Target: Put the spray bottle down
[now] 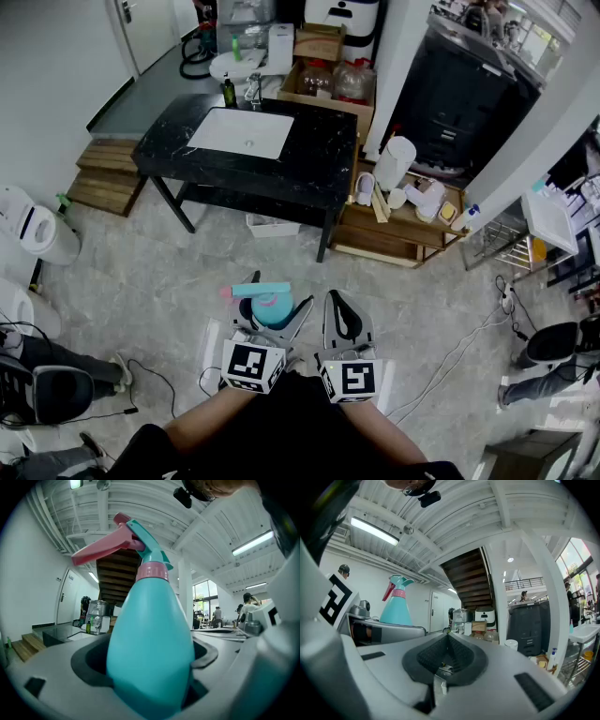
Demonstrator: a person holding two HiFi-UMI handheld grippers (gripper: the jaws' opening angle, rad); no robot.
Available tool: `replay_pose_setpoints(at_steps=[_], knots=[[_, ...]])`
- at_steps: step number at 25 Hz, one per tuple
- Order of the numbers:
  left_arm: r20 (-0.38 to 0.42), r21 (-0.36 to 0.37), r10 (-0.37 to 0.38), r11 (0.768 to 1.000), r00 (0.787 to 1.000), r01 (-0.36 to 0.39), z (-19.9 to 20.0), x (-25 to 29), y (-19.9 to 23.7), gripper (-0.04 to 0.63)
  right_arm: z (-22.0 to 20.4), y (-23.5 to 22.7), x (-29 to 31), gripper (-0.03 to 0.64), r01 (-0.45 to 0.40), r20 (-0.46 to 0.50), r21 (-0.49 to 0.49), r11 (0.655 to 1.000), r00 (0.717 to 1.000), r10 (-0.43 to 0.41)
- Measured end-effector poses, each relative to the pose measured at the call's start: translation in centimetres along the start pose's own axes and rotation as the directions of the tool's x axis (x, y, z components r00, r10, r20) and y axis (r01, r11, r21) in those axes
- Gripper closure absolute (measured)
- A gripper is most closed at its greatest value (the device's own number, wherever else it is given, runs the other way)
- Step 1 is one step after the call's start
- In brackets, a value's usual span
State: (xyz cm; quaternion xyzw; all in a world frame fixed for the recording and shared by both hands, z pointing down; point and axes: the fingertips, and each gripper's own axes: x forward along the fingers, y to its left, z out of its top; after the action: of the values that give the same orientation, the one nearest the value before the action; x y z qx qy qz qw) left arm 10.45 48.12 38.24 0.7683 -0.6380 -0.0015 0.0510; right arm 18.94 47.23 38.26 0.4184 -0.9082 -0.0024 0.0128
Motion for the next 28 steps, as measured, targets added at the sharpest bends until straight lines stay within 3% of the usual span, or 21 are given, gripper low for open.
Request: replay_pose_setpoints(at_steps=[4,11,21,28], knots=[[0.059,0.067,0.078,0.994,0.995,-0.082,0.5,-0.8,0.1,0.147,-0.5,-0.8,-0.9,0.601,-0.024,0.007,-0.007,1.0,1.0,0.024],[0.021,0.031,0.133,0.991,0.991,-0.133,-0.2,-0.2,2.7,0.147,-2.3,-3.9,-1.2,0.6,0.022,-0.036,0.025,0.999,0.999,-0.021],[0.019,0.006,0.091,0.996,0.996,-0.091,-0.2,4.9,2.4,0.147,-2.3,-6.9,0.6,0.6,0.056,-0.045,0.038,0.998,0.998,-0.054],[0.049,0.0,0.049,0.999,0.998,-0.049,0.9,10.3,4.3,0.147,-1.5,-9.8,5.6,0.6,0.091,-0.022,-0.01,0.996,0.996,-0.091]])
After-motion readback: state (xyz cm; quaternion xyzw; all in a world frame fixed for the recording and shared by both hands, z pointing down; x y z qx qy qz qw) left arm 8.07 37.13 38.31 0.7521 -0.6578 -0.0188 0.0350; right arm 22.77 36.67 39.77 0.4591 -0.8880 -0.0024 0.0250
